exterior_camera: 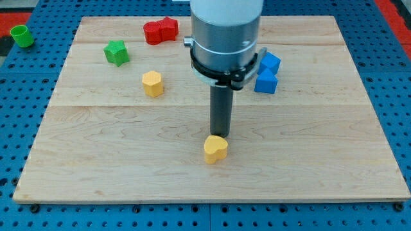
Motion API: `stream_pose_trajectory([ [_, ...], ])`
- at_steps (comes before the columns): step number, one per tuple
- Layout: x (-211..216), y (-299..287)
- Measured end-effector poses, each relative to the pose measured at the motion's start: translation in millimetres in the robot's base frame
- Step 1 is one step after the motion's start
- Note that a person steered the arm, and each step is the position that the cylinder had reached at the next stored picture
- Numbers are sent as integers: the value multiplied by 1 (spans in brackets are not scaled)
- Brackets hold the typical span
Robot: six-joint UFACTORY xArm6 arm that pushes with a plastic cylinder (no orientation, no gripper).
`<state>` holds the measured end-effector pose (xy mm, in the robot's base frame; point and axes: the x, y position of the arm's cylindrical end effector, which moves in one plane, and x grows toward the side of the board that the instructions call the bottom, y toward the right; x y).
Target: Push the hexagon to the left of the yellow heart
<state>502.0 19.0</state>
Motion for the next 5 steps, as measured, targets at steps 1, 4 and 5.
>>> stream_pose_trajectory([
  [1,-40,-30],
  [4,-144,-96],
  [5,-136,-127],
])
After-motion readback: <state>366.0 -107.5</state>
